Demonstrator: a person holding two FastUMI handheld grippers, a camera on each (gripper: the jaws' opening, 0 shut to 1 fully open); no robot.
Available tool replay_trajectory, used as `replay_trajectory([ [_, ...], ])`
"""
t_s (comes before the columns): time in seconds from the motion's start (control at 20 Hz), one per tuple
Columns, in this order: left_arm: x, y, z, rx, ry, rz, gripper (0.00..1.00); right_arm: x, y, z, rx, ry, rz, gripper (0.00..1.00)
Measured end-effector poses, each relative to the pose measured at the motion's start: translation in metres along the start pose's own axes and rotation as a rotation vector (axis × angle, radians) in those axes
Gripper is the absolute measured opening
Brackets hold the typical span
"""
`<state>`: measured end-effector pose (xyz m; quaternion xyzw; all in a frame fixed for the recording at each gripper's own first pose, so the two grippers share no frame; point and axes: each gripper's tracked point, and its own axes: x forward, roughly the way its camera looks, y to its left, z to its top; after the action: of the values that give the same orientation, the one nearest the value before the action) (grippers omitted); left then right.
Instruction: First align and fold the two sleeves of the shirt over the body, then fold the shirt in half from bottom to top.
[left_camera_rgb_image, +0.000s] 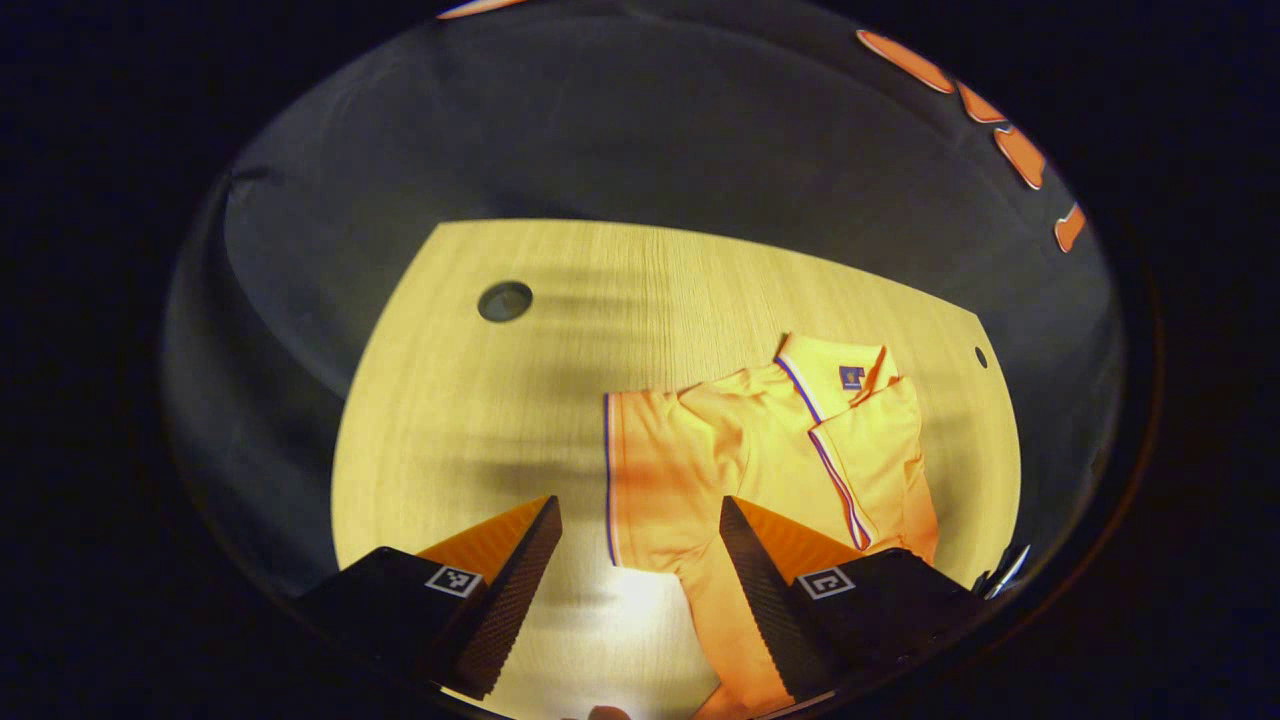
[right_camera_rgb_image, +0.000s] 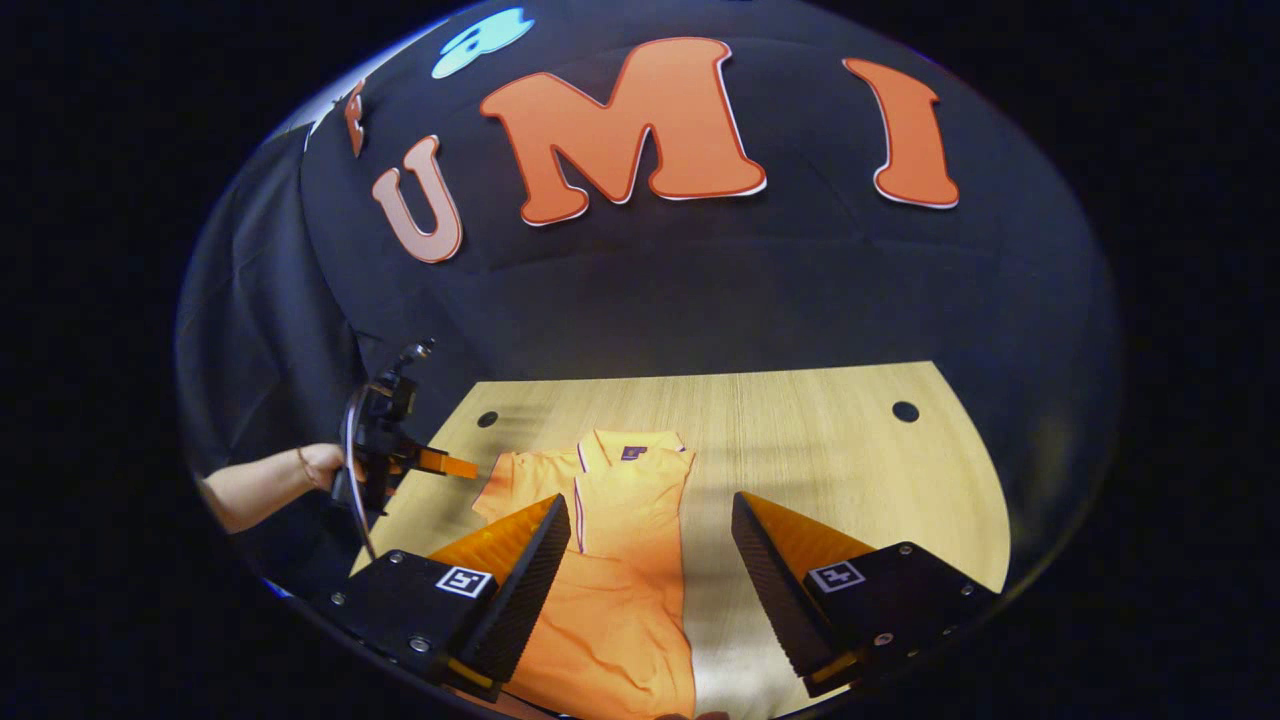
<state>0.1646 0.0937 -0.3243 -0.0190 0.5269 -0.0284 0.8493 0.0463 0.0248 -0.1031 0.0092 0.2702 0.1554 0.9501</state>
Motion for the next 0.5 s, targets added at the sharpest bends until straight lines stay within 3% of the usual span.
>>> replay_trajectory([
  [0.35,0.043,0.027,-0.012,0.022,0.100,0.116,0.98,0.003,-0.010,-0.018,0.031,0.037,0.016,0.99],
  [0.5,0.050,0.029,-0.019,0.008,0.120,0.123,0.99,0.005,-0.013,-0.016,0.048,0.031,0.026,0.99],
])
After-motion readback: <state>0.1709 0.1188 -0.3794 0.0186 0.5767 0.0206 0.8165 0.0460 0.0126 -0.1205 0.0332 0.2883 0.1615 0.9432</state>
